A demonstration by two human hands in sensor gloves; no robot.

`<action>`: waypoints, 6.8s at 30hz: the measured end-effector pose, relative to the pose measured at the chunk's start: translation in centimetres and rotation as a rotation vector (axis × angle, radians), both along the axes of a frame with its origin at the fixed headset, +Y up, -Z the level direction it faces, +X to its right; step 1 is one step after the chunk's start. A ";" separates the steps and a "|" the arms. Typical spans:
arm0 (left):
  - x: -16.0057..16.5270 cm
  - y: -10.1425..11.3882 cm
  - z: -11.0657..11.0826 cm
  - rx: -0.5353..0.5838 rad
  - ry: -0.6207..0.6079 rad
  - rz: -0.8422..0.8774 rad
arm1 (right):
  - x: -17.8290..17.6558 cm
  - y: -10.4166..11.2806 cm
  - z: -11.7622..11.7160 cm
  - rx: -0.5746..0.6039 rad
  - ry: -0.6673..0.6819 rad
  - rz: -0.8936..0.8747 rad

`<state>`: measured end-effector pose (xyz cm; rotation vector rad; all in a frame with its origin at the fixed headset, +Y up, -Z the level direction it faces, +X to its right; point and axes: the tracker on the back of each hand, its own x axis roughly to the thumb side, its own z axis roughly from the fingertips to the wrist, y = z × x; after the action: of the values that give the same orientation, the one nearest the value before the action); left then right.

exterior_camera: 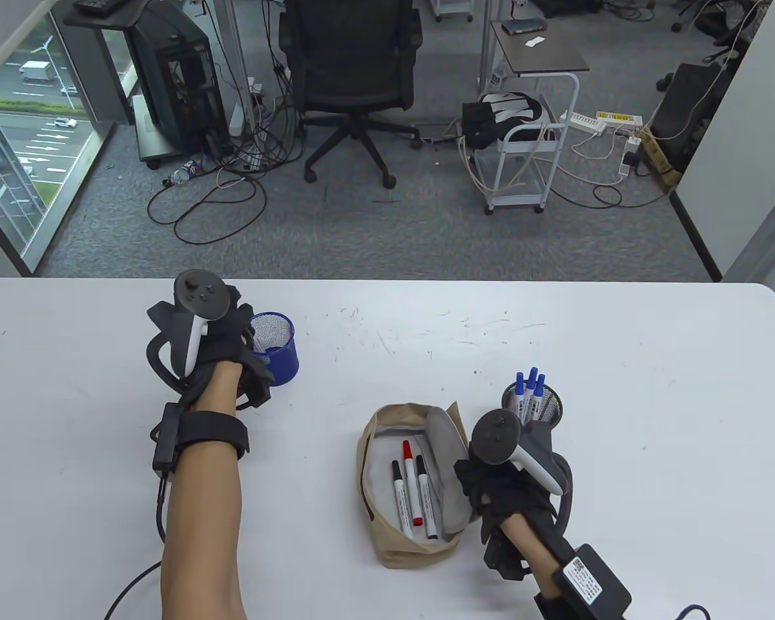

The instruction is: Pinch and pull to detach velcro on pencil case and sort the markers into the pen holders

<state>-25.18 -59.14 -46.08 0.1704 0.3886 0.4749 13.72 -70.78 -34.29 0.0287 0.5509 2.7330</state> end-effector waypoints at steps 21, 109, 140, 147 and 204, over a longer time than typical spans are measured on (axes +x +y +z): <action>20.5 -3.7 5.8 -0.614 -0.529 -0.003 | 0.1 0.0 0.0 -0.004 0.001 -0.007; 17.0 2.0 5.0 -0.176 -0.399 -0.091 | 0.1 -0.1 -0.1 -0.003 0.002 -0.002; 25.7 -15.7 4.0 -0.858 -0.344 -0.333 | -0.1 -0.1 0.1 0.000 0.006 0.002; 24.1 -12.7 4.6 -0.723 -0.403 -0.184 | 0.0 -0.1 0.1 -0.001 0.004 0.000; 12.1 -0.1 8.2 -0.374 -0.292 -0.024 | 0.0 -0.1 0.1 0.003 0.007 0.001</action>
<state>-13.11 -59.27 -37.87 -0.2550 0.1825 0.3884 13.70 -70.88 -34.23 0.0386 0.5484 2.7354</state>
